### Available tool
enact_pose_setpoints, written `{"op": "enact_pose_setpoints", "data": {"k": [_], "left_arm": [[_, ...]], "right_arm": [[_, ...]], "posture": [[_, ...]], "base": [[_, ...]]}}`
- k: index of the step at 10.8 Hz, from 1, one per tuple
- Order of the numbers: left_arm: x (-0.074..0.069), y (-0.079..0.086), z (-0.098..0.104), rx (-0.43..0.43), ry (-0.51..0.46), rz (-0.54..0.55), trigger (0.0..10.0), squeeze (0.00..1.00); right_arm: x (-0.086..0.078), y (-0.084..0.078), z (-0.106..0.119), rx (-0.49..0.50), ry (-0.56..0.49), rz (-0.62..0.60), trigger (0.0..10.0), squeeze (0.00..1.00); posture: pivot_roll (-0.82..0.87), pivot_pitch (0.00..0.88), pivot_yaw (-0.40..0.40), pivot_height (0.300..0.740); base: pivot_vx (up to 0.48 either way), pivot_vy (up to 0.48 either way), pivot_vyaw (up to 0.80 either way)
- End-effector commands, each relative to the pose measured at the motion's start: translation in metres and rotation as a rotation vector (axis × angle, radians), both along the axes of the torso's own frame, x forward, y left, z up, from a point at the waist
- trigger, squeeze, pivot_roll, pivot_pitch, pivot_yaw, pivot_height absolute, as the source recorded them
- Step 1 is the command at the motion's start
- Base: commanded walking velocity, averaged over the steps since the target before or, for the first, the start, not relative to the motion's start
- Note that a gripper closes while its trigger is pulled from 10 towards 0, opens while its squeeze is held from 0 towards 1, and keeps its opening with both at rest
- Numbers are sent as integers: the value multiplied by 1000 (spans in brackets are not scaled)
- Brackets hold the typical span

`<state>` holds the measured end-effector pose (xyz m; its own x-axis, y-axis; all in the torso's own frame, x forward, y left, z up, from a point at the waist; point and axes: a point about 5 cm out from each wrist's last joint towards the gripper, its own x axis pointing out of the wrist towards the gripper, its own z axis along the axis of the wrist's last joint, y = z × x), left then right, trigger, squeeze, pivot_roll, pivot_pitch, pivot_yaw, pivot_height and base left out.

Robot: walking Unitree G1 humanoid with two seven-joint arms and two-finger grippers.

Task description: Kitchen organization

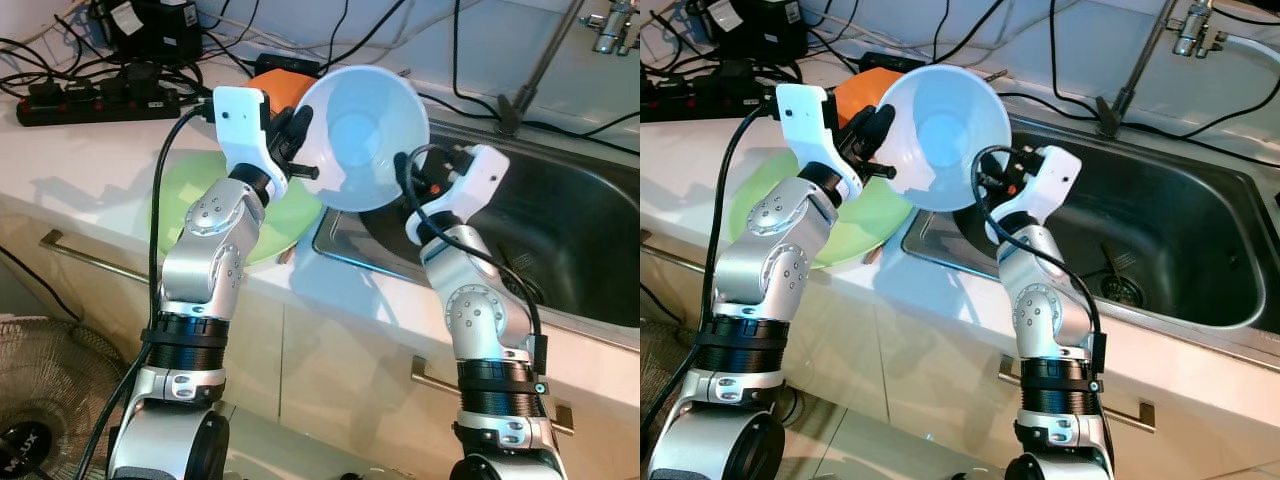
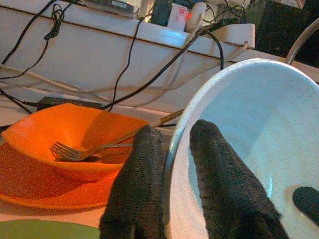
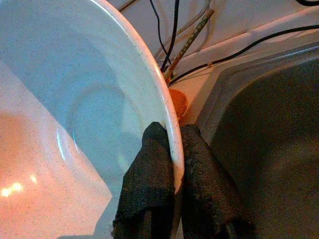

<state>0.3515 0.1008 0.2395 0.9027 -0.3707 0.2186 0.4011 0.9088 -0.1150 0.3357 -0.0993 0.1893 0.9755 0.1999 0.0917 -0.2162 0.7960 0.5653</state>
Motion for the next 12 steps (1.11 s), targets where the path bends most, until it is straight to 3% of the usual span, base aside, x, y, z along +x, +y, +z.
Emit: {"op": "enact_pose_setpoints", "data": {"k": [1,3,4,7,8,9,10,12], "left_arm": [[-2,-6,9,4,-39,-20,10000,1000],[-2,-4,9,14,-41,-4,10000,1000],[-2,-4,9,23,-44,-4,10000,0],[-1,-4,8,30,-38,0,10000,0],[-1,-3,8,32,-37,3,10000,0],[-1,-3,8,37,-37,4,10000,0],[-1,-2,7,43,-36,7,10000,0],[-2,-1,6,50,-34,9,10000,0]], "right_arm": [[0,2,4,6,-14,6,0,0],[3,-13,12,81,-34,-68,0,0],[5,-29,20,130,-71,-133,0,0],[6,-62,21,136,-94,-272,0,0],[6,-71,17,75,-75,-328,39,0],[8,-78,10,-50,-45,-385,10000,0],[8,-89,-8,-196,28,-460,10000,0],[9,-101,-24,-315,115,-524,10000,0]], "posture": [[-72,41,-82,740],[-70,41,-83,740],[-72,41,-82,740],[-72,41,-82,740],[-74,41,-80,740],[-73,40,-79,740],[-71,40,-80,740],[-68,36,-82,740]], "base": [[0,0,0],[0,0,0],[0,0,0],[0,0,0],[0,0,0],[0,0,0],[0,0,0],[0,0,0]]}}
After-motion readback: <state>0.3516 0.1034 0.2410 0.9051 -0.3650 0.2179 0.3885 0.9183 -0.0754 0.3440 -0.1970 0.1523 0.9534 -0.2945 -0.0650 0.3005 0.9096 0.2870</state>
